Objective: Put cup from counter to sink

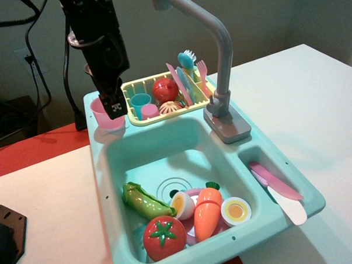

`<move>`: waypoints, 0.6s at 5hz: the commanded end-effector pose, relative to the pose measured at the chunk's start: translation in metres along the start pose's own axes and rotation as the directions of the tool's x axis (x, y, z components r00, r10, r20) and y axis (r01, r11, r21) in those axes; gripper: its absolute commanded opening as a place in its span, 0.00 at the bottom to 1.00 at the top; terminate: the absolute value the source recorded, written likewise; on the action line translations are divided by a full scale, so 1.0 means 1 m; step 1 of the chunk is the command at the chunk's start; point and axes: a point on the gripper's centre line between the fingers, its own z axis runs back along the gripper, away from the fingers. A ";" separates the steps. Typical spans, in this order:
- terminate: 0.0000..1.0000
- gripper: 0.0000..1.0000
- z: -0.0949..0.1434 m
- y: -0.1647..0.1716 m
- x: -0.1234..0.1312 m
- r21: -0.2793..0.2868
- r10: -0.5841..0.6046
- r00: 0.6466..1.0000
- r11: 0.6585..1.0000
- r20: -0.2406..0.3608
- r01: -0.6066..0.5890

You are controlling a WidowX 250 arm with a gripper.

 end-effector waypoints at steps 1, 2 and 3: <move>0.00 1.00 -0.001 0.017 -0.002 0.020 0.018 1.000 1.000 0.007 -0.018; 0.00 1.00 -0.011 0.023 -0.006 0.026 0.021 1.000 0.999 -0.013 -0.020; 0.00 1.00 -0.021 0.022 -0.008 0.028 0.011 1.000 1.000 -0.028 -0.010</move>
